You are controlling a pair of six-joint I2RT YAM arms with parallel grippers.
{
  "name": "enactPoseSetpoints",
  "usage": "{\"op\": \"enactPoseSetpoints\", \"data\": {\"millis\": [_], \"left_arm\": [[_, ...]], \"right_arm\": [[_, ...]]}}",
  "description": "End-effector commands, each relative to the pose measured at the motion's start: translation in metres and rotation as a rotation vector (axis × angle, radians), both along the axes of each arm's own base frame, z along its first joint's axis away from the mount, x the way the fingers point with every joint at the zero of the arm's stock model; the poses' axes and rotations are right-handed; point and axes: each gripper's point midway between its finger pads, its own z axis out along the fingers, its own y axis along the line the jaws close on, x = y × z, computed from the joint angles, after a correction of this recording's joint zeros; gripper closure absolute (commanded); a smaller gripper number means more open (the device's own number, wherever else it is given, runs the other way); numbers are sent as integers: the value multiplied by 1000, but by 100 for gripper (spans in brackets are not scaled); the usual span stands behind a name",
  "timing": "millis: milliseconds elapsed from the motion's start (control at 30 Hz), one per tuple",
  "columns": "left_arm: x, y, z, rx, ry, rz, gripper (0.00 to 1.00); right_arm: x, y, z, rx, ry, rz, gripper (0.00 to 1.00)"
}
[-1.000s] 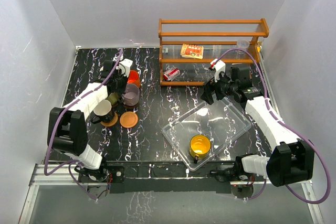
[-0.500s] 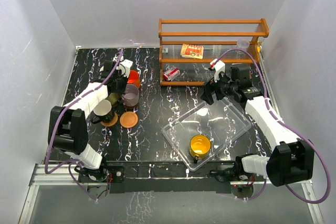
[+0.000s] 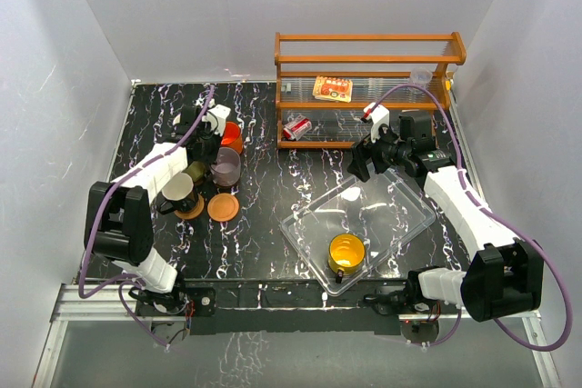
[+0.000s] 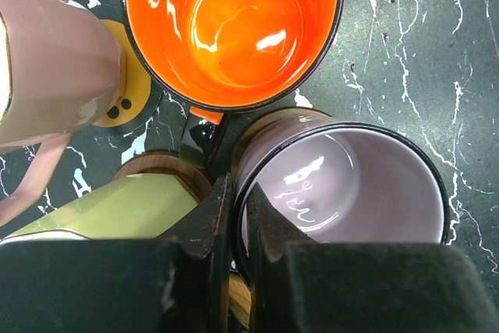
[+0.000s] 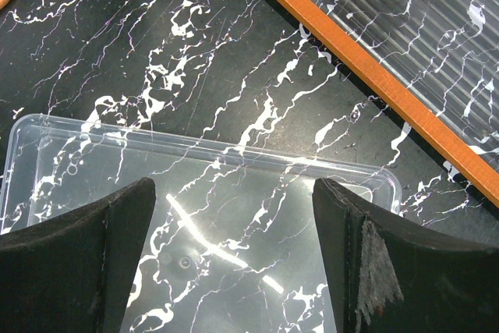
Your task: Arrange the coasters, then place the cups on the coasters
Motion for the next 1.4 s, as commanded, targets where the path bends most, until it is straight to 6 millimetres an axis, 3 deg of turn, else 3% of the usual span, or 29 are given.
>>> {"op": "enactPoseSetpoints", "data": {"millis": [0,300,533,767,900,1100,1367], "left_arm": [[2,1,6,2,-20,-8,96],[6,4,19,13,-46,-5,78],[10,3,34,12,-71,-9,74],[13,-8,67,-42,-112,-43,71],[8,-20,89,-97,-144,-98,67],[-7,-38,122,-181,-197,-190,50],[-9,-29,140,-141,-284,-184,38]], "right_arm": [[6,2,11,17,-53,15,19],[6,3,12,20,-53,18,19],[6,4,11,20,-50,23,19],[1,2,11,-15,-54,64,19],[-19,2,4,-71,0,170,19],[-67,-1,-7,-164,95,339,19],[-115,22,-25,-291,116,485,18]]}}
